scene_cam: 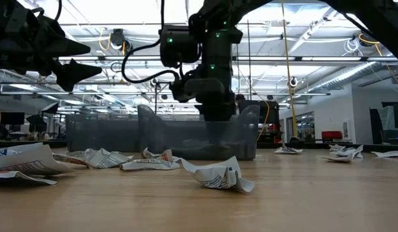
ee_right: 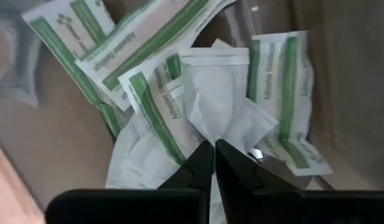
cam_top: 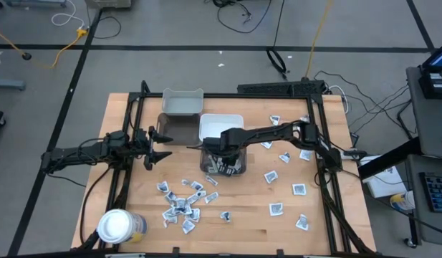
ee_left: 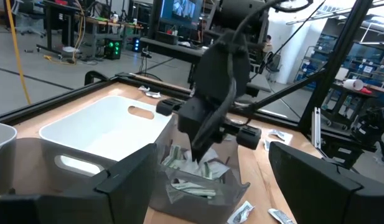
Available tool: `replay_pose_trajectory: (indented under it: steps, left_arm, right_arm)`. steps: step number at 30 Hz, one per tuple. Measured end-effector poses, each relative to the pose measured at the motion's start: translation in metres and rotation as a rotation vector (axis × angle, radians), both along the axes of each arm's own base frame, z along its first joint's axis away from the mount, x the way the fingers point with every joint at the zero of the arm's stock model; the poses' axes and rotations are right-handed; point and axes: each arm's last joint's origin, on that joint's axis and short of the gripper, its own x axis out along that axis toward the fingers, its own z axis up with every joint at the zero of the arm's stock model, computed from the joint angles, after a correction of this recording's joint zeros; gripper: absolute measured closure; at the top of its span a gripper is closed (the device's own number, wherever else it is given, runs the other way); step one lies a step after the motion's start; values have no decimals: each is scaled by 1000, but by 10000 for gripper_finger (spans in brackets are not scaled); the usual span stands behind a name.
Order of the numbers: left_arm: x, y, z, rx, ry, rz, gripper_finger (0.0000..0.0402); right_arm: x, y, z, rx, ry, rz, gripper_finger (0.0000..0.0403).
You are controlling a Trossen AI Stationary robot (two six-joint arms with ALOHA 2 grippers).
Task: Pick & Place First Aid Supplies
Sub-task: Put the green bandage pack into the right black bin
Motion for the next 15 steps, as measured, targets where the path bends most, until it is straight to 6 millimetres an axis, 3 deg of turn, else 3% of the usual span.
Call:
replay_pose_trajectory:
  steps: [6,15]
  left_arm:
    - [0,0,0,0,0,0,91]
    - [0,0,0,0,0,0,91]
  right_arm:
    - [4,5,3,-3,-50,54,361]
    - [6,5,19,-5,-55,77,229]
